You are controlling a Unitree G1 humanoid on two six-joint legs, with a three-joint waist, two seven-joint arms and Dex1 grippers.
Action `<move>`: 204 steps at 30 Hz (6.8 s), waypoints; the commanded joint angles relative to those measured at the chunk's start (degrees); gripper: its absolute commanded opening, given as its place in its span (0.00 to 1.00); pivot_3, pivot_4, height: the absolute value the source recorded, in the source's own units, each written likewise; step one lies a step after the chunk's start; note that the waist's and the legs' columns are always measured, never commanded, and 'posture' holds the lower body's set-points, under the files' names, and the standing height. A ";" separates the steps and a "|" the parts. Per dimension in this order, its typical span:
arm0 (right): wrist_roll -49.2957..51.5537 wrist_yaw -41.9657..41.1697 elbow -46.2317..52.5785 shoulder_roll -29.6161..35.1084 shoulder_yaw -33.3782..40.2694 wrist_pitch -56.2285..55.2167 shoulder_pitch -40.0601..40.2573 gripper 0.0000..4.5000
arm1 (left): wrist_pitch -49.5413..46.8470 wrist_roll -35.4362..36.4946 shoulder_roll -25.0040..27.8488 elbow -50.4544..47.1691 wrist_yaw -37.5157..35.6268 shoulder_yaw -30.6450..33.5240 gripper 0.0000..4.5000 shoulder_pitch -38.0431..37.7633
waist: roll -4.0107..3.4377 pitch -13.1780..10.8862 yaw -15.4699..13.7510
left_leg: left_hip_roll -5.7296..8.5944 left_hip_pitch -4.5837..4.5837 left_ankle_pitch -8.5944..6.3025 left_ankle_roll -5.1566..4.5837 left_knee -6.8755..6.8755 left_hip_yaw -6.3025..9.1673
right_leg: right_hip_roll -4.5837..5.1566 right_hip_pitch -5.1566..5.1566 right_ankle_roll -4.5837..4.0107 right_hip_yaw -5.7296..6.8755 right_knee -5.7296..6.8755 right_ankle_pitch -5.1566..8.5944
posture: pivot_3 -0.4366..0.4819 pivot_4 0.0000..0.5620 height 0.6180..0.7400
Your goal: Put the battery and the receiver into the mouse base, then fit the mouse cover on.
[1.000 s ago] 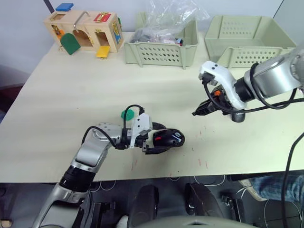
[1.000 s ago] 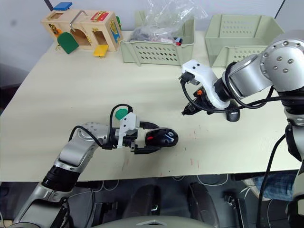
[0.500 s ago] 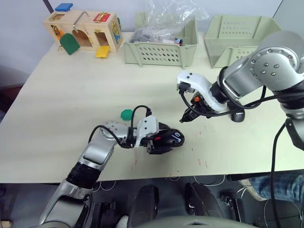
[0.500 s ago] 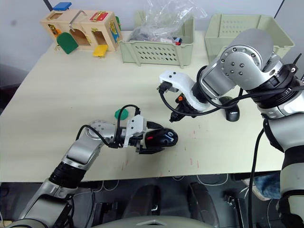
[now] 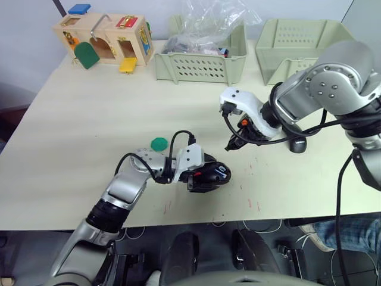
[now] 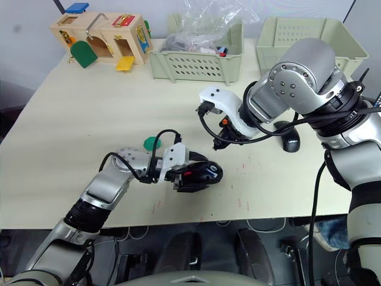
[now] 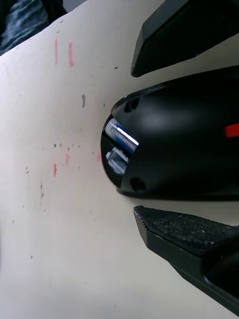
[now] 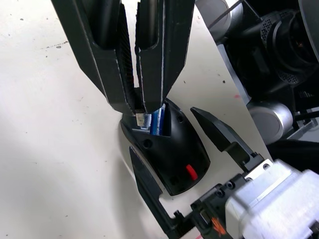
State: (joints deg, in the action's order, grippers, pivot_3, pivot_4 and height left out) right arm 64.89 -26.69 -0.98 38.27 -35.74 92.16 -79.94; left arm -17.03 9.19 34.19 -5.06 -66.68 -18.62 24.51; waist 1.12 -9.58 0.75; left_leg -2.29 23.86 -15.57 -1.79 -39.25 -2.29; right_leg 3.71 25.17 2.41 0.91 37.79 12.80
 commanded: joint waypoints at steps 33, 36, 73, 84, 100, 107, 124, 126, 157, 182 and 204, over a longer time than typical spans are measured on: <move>-3.56 3.59 -4.81 -7.96 -2.21 0.34 5.98 0.00 | 0.83 -0.42 0.40 -1.27 -0.08 0.02 0.65 -0.02 | 0.00 0.00 -0.01 | 0.01 -0.02 0.00 0.00 -0.03 0.00 | 0.01 -0.01 0.00 0.01 0.06 0.00 | 0.48 0.27 1.00; -3.80 3.38 -3.85 -7.54 -2.98 0.34 6.69 0.00 | 0.75 -0.37 0.40 -1.87 0.03 -0.04 0.65 -0.39 | 0.01 0.00 -0.02 | 0.01 -0.02 0.00 0.00 -0.03 0.00 | 0.01 -0.01 0.00 0.01 0.06 0.00 | 0.48 0.27 1.00; -15.20 -3.74 -3.44 -10.22 -4.20 0.34 9.28 0.00 | 1.35 -0.50 1.07 -1.93 0.26 0.07 0.65 -1.37 | 0.00 0.01 0.02 | 0.01 -0.03 0.00 0.00 -0.03 0.00 | 0.00 -0.01 0.00 0.01 0.06 0.00 | 0.48 0.27 1.00; -19.44 -6.55 -2.77 -10.26 -6.79 0.34 9.55 0.00 | 1.36 -0.75 1.05 -2.40 0.46 -0.17 0.65 -1.54 | 0.00 0.01 0.03 | 0.01 -0.04 0.00 0.00 -0.03 0.00 | 0.00 -0.01 0.00 0.01 0.06 0.00 | 0.48 0.27 1.00; -19.69 -11.16 -5.81 -12.05 -14.13 0.34 4.10 0.00 | 0.94 -0.61 1.25 -3.20 0.92 -0.25 0.65 -2.00 | 0.00 0.04 0.12 | 0.01 -0.11 0.00 0.00 -0.03 0.01 | -0.01 -0.03 0.00 0.00 0.12 0.00 | 0.48 0.27 1.00; -20.20 -12.17 -8.36 -13.29 -14.38 0.34 2.89 0.00 | 0.89 -0.64 1.09 -3.32 1.13 -0.46 0.65 -2.08 | 0.01 0.04 0.07 | 0.02 -0.09 0.00 0.00 -0.02 0.00 | 0.00 -0.03 0.00 0.01 0.06 0.00 | 0.48 0.27 1.00; -20.41 -13.23 -13.52 -16.66 -14.16 0.34 0.29 0.00 | 0.89 -0.55 0.97 -3.27 1.09 -0.51 0.65 -2.12 | 0.02 0.05 0.13 | 0.02 -0.13 0.00 0.00 -0.03 0.03 | -0.01 -0.05 -0.01 0.02 0.14 0.00 | 0.48 0.27 1.00; -20.93 -13.27 -13.42 -16.85 -14.47 0.34 0.11 0.00 | 0.92 -0.59 0.97 -3.29 1.09 -0.56 0.65 -2.14 | 0.02 0.05 0.15 | 0.02 -0.13 0.00 0.00 -0.03 0.04 | -0.01 -0.04 -0.01 0.02 0.14 0.00 | 0.48 0.27 1.00; -24.80 -17.91 -13.60 -19.57 -19.09 0.34 -2.53 0.00 | 1.49 -1.05 0.41 -2.46 1.65 -0.91 0.65 -2.10 | 0.01 0.06 0.19 | 0.02 -0.15 0.00 0.01 -0.03 0.06 | -0.02 -0.05 -0.04 0.03 0.15 -0.02 | 0.48 0.27 1.00; -29.48 -19.37 -15.30 -22.92 -18.01 0.33 -1.15 0.00 | 0.78 -1.12 -0.37 -2.72 2.37 -0.91 0.65 -2.04 | 0.03 0.14 0.27 | 0.02 -0.20 0.01 0.01 -0.05 0.07 | -0.02 -0.08 -0.06 0.02 0.17 -0.04 | 0.48 0.27 1.00; -22.17 -13.05 -10.28 -17.57 -16.20 0.34 1.37 0.00 | 0.39 -1.27 -0.84 -1.88 2.03 -0.22 0.65 -1.87 | 0.04 0.23 0.01 | 0.03 -0.16 0.01 0.01 -0.05 0.09 | -0.01 -0.09 -0.07 0.05 0.10 -0.05 | 0.48 0.27 1.00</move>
State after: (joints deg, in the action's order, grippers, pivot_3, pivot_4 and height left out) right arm 40.27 -40.01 -12.54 21.26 -52.42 92.26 -79.37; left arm -16.66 8.14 33.79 -6.26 -64.56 -17.73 22.41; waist 1.16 -9.34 0.76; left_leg -2.27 23.71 -15.56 -1.78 -39.31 -2.20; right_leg 3.70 25.08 2.34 0.96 37.89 12.75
